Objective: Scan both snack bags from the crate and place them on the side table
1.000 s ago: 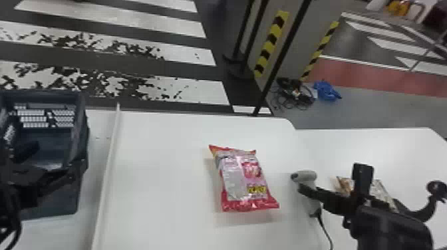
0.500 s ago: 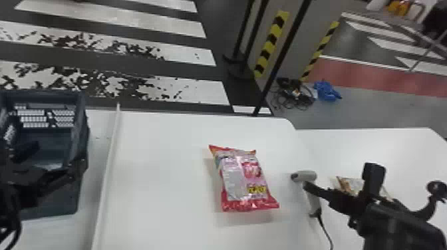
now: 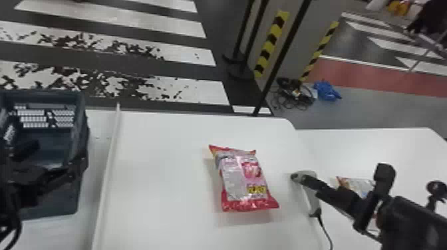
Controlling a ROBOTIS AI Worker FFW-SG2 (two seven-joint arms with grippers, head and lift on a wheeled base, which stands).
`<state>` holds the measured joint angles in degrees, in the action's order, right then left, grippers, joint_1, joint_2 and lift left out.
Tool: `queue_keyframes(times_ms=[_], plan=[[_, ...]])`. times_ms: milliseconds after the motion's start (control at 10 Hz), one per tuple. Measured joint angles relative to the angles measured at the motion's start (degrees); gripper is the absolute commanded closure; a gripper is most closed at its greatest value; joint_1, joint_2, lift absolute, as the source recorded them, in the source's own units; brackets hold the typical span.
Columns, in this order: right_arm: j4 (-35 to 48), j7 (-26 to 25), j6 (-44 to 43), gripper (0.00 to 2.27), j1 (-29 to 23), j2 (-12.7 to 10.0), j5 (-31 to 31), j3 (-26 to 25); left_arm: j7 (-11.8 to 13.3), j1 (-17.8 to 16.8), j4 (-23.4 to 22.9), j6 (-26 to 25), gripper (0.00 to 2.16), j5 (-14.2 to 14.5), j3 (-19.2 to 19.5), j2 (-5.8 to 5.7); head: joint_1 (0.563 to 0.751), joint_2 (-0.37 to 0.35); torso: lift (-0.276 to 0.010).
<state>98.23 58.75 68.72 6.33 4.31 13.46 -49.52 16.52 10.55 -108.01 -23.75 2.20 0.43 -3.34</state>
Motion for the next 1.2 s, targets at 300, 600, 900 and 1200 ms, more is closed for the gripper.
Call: queue_keyframes(times_ms=[300,600,900,1200], plan=[[0.3,2.4,5.6,0.1,-0.1,0.1,-0.9,3.4,0.0,0.0,0.0,-0.1,0.09,-0.1,-0.1,0.0,0.695,-0.306,-0.098],[-1.7,3.2,5.3,0.1,-0.2,0.7,0.3,8.2,0.0,-0.1,0.0,-0.1,0.09,-0.1,-0.2,-0.07,0.695,-0.268,-0.098],[-6.6,3.2,3.6,0.1,0.7,2.0,3.8,12.5,0.0,-0.3,0.1,-0.1,0.09,0.0,-0.2,-0.22,0.695,-0.253,-0.098],[-10.9,3.2,2.0,0.1,2.0,2.6,6.8,13.9,0.0,-0.3,0.1,-0.1,0.09,0.0,-0.2,-0.35,0.695,-0.251,-0.098]])
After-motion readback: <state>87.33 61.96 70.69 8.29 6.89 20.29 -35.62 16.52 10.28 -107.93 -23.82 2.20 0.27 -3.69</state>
